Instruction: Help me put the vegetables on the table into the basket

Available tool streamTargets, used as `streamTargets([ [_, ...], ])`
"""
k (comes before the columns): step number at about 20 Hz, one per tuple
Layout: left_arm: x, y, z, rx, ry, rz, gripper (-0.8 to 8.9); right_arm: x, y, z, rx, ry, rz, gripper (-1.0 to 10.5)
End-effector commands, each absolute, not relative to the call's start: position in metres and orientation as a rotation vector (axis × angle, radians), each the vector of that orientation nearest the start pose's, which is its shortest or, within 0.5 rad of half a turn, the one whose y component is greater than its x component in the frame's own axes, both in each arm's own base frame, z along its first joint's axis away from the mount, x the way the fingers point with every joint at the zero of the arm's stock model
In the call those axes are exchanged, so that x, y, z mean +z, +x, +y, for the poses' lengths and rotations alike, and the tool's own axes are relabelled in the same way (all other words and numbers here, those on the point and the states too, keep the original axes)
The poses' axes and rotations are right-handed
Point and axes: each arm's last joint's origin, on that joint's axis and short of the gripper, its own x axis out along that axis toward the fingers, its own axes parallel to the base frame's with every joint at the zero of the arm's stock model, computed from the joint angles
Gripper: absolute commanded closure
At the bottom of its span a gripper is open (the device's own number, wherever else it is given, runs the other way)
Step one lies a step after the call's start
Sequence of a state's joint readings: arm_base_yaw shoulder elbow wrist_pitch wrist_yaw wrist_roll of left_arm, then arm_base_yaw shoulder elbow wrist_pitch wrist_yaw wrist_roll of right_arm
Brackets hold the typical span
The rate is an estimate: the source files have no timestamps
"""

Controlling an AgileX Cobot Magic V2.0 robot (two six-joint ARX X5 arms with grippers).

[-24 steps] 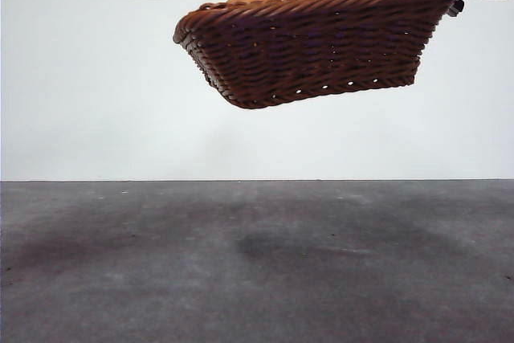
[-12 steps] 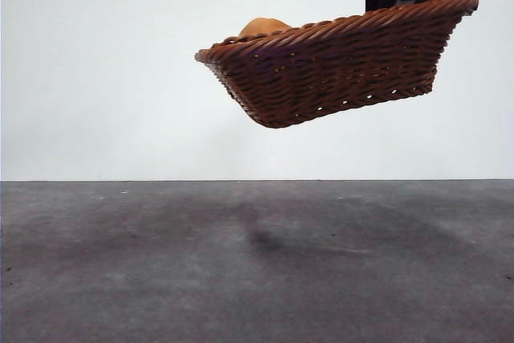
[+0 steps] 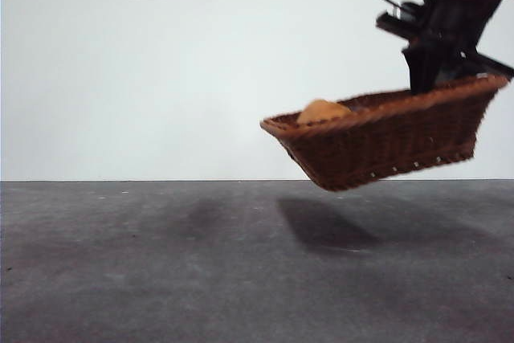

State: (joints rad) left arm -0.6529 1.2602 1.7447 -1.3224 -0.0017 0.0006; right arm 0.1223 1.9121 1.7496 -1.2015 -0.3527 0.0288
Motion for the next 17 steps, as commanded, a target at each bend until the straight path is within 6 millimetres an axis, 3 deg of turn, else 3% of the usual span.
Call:
streamTargets([
  [1, 0.455, 0.145, -0.110, -0.614, 0.274, 0.772, 8.27, 0.261, 0.386, 0.046, 0.399, 0.199, 1.392, 9.6],
  [9, 0.474, 0.099, -0.085, -0.786, 0.112, 0.689, 8.27, 0.221, 0.410, 0.007, 0.447, 0.293, 1.389, 9.6],
  [17, 0.480, 0.081, -0.073, -0.819, 0.026, 0.666, 8.27, 0.176, 0.425, 0.002, 0.474, 0.305, 1.437, 9.6],
])
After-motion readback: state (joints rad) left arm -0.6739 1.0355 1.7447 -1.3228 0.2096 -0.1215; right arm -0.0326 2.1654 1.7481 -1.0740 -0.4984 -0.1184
